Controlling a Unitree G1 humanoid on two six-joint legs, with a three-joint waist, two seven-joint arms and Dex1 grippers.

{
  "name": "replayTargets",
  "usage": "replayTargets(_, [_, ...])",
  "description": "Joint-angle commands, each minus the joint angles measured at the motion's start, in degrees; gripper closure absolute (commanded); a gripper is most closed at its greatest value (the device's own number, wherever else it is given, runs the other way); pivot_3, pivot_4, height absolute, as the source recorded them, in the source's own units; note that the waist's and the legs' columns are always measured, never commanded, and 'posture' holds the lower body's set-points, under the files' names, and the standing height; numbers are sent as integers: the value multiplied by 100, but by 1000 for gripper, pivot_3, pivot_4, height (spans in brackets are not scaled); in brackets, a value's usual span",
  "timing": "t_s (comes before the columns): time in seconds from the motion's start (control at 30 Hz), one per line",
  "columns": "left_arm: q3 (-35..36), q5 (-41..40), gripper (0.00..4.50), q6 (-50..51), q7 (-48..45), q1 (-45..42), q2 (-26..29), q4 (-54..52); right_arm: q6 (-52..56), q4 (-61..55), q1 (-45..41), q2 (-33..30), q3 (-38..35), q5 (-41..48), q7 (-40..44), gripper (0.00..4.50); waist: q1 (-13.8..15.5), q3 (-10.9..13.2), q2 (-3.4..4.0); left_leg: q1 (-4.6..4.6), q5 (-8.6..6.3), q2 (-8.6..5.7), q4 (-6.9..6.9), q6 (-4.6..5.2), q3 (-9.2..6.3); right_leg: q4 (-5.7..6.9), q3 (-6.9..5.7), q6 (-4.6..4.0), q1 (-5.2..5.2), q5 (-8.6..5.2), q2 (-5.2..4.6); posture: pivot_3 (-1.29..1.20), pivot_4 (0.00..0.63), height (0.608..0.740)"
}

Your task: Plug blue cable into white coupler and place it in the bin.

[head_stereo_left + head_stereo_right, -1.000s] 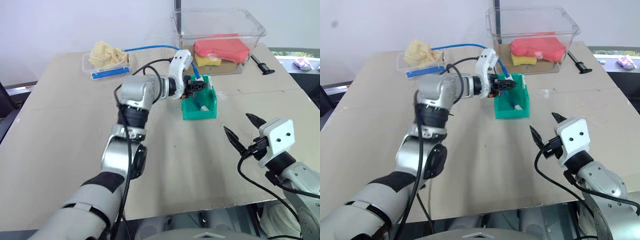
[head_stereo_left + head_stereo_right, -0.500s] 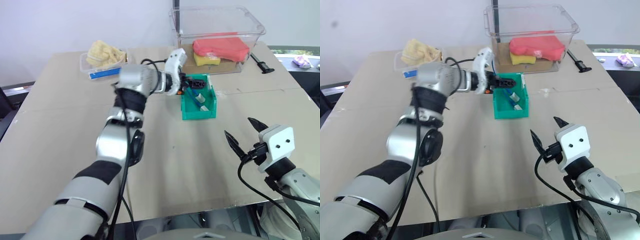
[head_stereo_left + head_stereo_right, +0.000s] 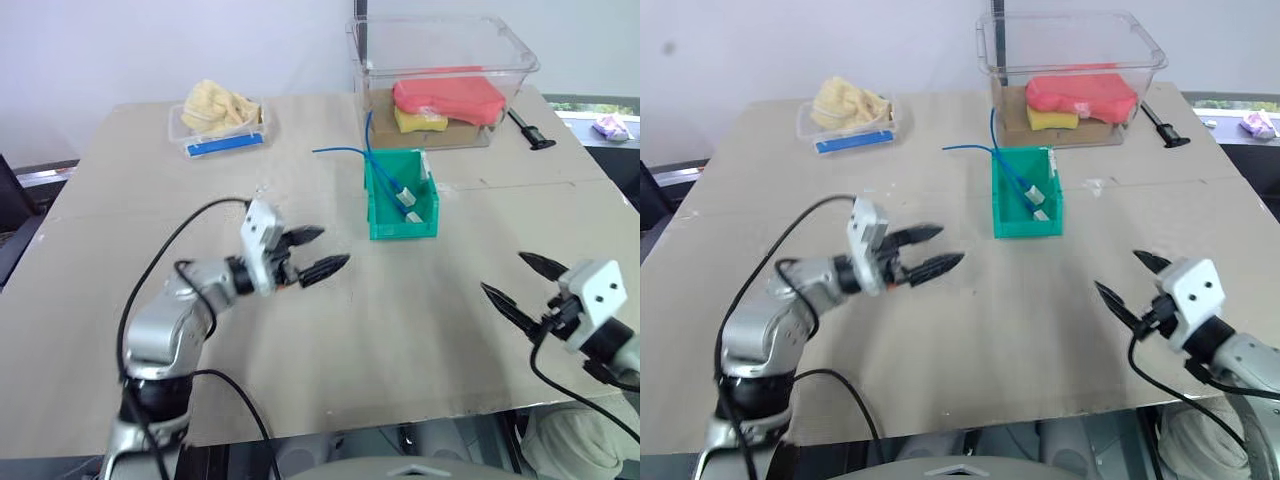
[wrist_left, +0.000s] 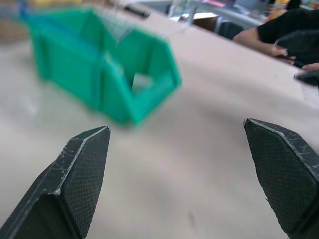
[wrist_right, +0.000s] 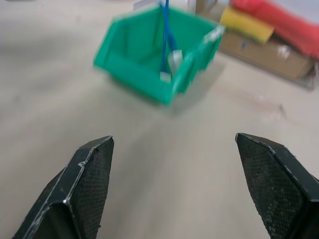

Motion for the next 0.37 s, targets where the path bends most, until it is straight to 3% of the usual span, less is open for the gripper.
replayTargets(0.03, [574, -140, 100, -480, -221, 830, 397, -579, -561, 235, 397, -197, -582, 128, 630, 699, 0, -2, 4, 4, -1, 6, 1, 1, 3, 0, 0, 8, 2, -5, 3, 0, 150, 740])
replayTargets(0.2, [831, -56, 100, -956, -497, 2044, 763, -719, -1135, 767, 732, -333, -855, 61, 1129, 699, -1, 1, 5, 35, -5, 14, -2, 6, 10, -3, 3, 1, 34, -27, 5, 0, 150, 740])
replayTargets(0.37, [780, -137, 100, -1185, -504, 2446, 797, -751, -1558, 1226, 731, -431, -690, -173, 1350, 699, 17, 11, 7, 74, -15, 15, -2, 20, 7, -11, 0, 4, 86, -35, 1, 0, 150, 740])
